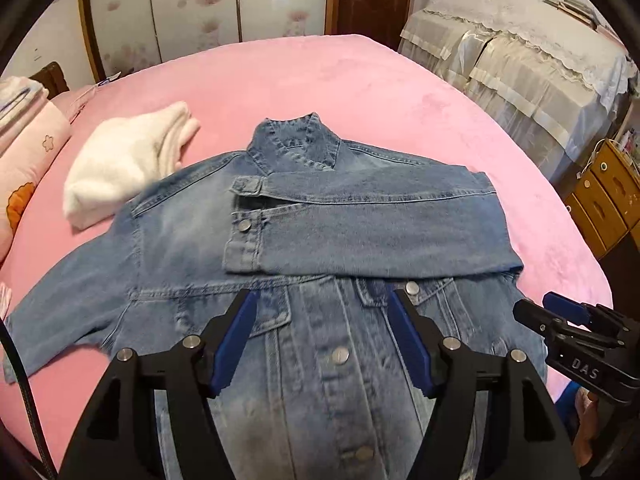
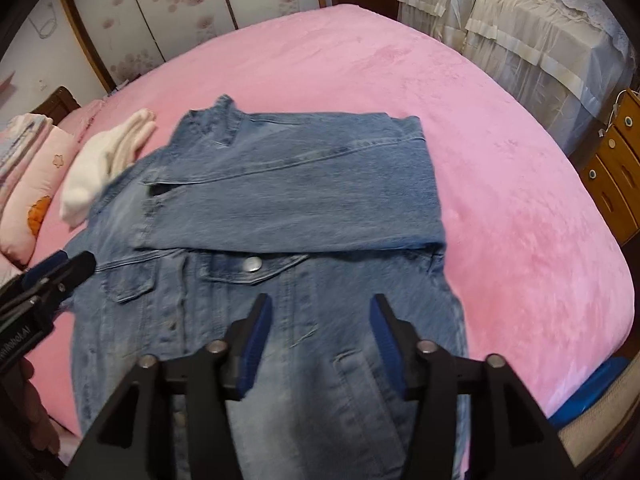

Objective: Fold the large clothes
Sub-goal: 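Open both grippers and lift them away from the jacket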

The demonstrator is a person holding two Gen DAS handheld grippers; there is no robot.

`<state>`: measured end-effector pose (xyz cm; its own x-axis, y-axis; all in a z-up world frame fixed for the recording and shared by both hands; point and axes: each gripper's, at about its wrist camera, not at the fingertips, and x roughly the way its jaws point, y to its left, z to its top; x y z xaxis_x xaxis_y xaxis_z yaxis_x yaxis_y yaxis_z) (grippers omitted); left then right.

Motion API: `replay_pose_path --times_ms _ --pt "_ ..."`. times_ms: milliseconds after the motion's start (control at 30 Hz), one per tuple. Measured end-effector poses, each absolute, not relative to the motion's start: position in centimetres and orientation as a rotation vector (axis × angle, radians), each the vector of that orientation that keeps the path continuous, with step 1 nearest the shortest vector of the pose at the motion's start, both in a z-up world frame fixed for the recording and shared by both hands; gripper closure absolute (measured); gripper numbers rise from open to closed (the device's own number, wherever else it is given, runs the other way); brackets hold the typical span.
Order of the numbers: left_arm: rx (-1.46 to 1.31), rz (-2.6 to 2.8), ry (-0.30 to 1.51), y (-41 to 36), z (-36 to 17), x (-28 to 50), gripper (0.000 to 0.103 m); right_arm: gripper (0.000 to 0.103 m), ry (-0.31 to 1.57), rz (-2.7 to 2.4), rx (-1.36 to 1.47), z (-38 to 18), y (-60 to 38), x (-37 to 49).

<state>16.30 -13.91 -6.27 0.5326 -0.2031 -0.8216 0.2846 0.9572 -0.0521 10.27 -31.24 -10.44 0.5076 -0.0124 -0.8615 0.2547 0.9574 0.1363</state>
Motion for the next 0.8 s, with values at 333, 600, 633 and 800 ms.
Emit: replay_pose_path --times_ms 333,600,633,800 --pt "0.044 -0.322 0.922 -9.1 -3.1 12.4 0.035 0.046 0.909 -0.128 0.126 -5.5 -24.3 7.8" --pt "-0.009 -0.269 0.871 -2.3 -0.5 11.3 0.03 0.046 0.795 -0.055 0.09 -1.6 -18.5 6.9" --pt "-0.015 -0.259 0.863 -1.1 -0.1 11.3 0.03 0.045 0.805 -0.036 0.089 -1.4 -17.7 7.2" --pt "-0.019 -0.207 0.829 3.7 1.2 11.6 0.026 0.03 0.759 0.031 0.051 -0.4 -13.7 7.4"
